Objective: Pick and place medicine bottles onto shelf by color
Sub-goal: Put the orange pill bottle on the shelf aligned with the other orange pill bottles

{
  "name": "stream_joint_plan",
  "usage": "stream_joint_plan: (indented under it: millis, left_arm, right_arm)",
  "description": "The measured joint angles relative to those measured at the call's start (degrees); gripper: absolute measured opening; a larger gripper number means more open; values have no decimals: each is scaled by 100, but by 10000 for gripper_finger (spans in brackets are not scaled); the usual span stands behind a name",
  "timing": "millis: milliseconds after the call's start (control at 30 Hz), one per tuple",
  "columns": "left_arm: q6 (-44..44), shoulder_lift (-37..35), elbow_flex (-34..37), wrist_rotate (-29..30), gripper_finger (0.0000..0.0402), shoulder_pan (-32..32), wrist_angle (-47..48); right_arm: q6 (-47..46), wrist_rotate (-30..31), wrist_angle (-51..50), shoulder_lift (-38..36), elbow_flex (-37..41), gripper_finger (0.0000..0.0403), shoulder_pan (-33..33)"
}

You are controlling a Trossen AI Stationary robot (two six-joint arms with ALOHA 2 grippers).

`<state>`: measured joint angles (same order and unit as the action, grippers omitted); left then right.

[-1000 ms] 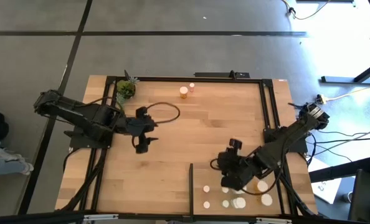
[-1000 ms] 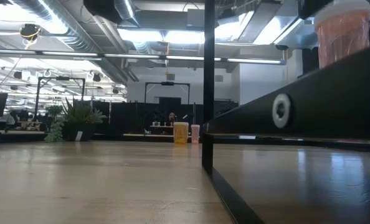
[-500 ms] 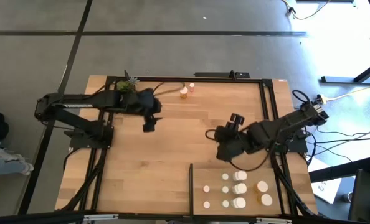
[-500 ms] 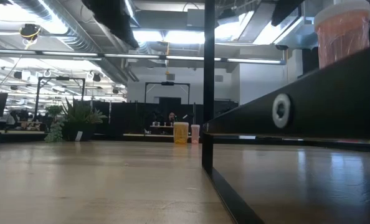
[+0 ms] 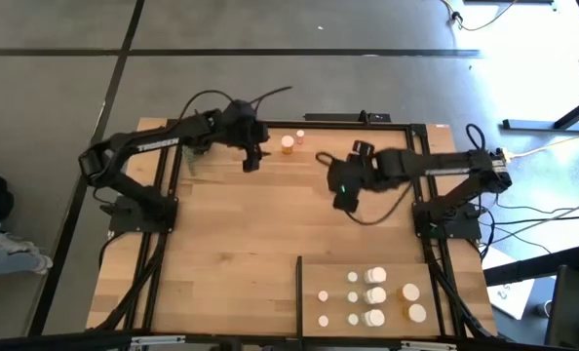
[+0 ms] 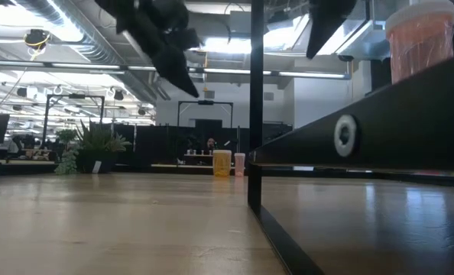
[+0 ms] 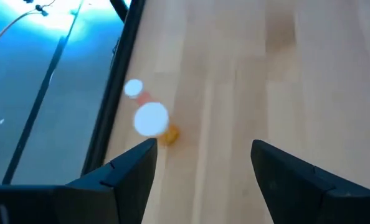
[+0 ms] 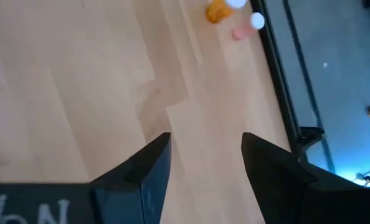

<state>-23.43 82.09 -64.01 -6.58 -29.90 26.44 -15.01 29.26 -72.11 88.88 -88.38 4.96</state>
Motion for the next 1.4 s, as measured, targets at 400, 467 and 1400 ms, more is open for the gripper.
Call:
stream_joint_plan:
  millis: [400, 467, 1400]
  left_arm:
    - [-78, 947, 7, -1100, 253, -569, -310]
    - [-71, 1007, 7, -1114, 253, -552, -411]
    - [459, 1515, 9, -887, 253, -682, -1793]
  right_arm:
    - [2428, -2871, 1710, 2, 2, 197, -1789]
    - [2546, -2920, 1885, 2, 2, 197, -1965]
    - [2750, -2914, 4131, 59, 1621, 197, -2238]
